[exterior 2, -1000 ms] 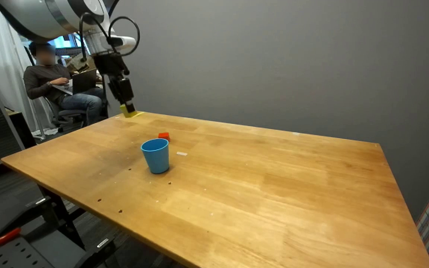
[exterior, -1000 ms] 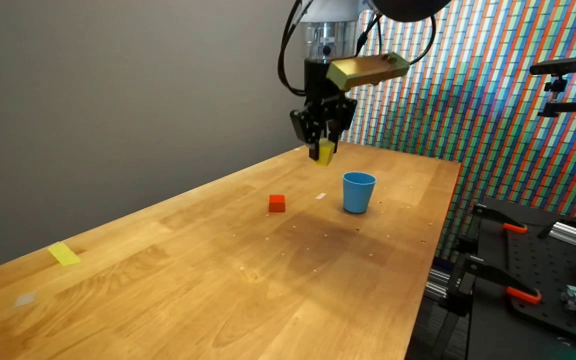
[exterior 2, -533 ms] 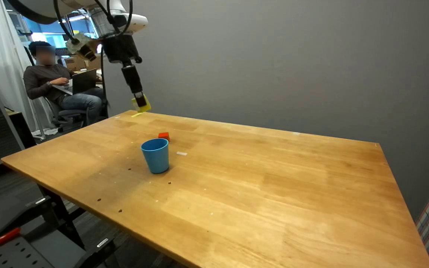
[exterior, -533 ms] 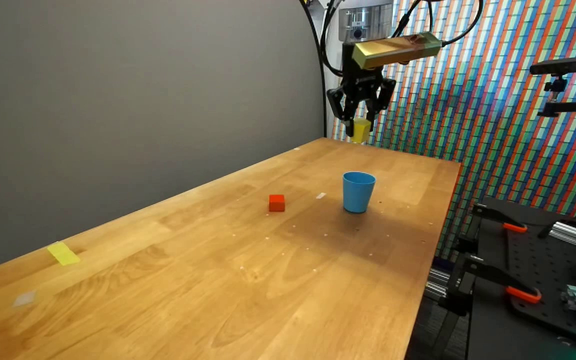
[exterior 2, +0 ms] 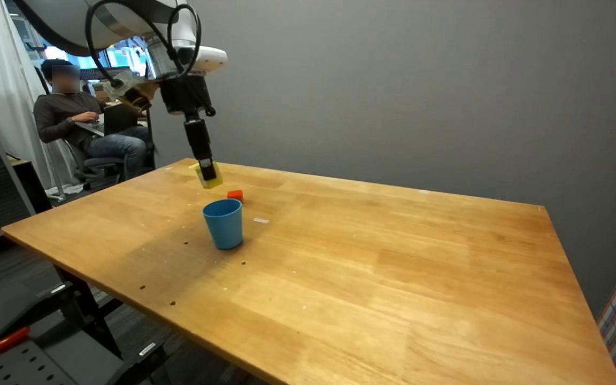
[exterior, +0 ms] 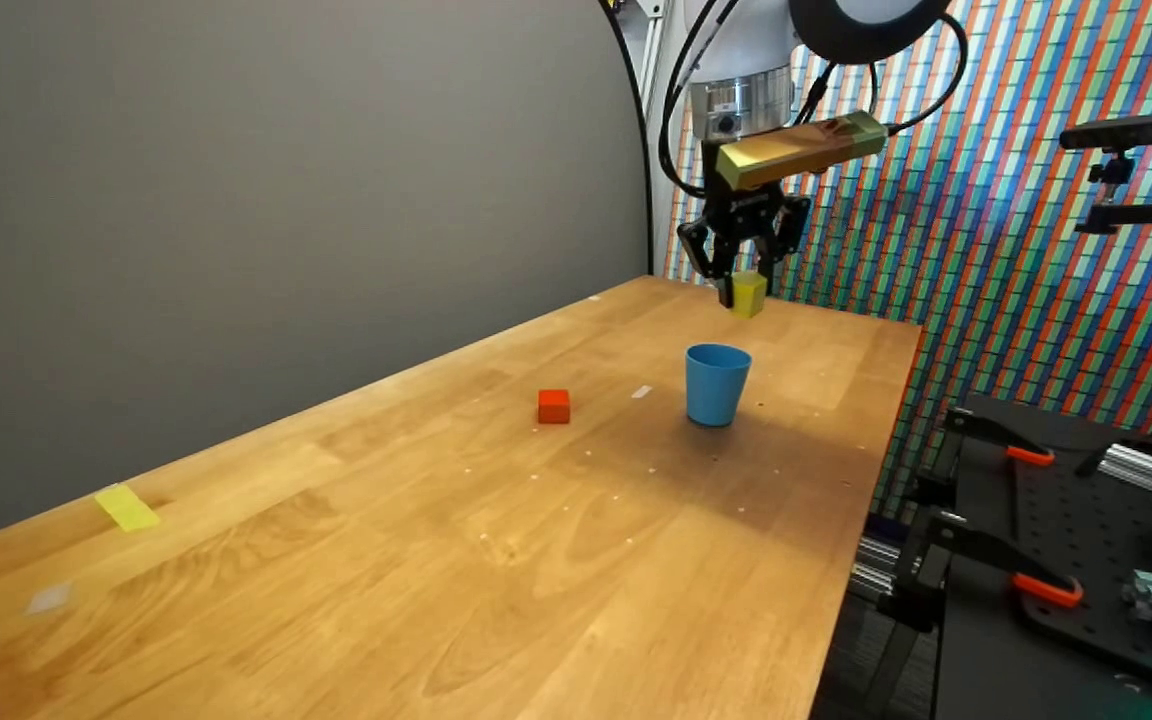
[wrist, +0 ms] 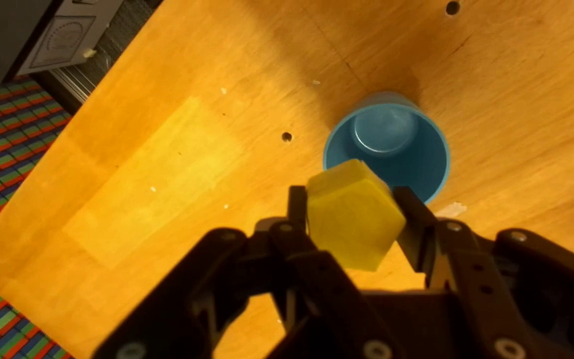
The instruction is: Put the yellow cube inside the blue cup
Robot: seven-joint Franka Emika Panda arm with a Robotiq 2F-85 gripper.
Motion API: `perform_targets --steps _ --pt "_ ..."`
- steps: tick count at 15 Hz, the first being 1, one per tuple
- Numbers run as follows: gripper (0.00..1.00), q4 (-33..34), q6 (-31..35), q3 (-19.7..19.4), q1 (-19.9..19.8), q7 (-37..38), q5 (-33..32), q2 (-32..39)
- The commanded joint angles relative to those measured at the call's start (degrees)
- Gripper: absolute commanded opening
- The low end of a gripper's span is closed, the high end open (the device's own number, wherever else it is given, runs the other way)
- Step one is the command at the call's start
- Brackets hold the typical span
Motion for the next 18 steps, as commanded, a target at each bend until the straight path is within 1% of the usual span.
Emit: perform_targets --steps 1,9,10,11,13,14,15,17,18 --pt "0.22 1.2 0.7 0.4 -1.1 -0.6 1.1 2.4" --pt "0.23 4.9 1.8 0.0 -0.4 -1.5 0.8 7.6" --pt "0.71 5.1 2.2 -0.1 -0.5 -1.9 1.4 7.8" --pt "0.73 5.5 1.7 -0.2 -0.5 -2.0 1.7 8.0" --pt "0.85 5.5 1.3 0.2 -0.5 -3.9 4.2 7.6" --pt "0.94 5.3 0.9 0.7 -0.6 -5.8 6.7 6.7" --pt "0.99 5.0 0.4 1.1 -0.6 -7.9 9.4 5.8" --pt "1.00 4.0 -2.4 2.5 -0.3 -13.7 15.6 2.5" --pt "1.00 3.6 -4.6 3.3 -0.3 -18.0 19.5 0.4"
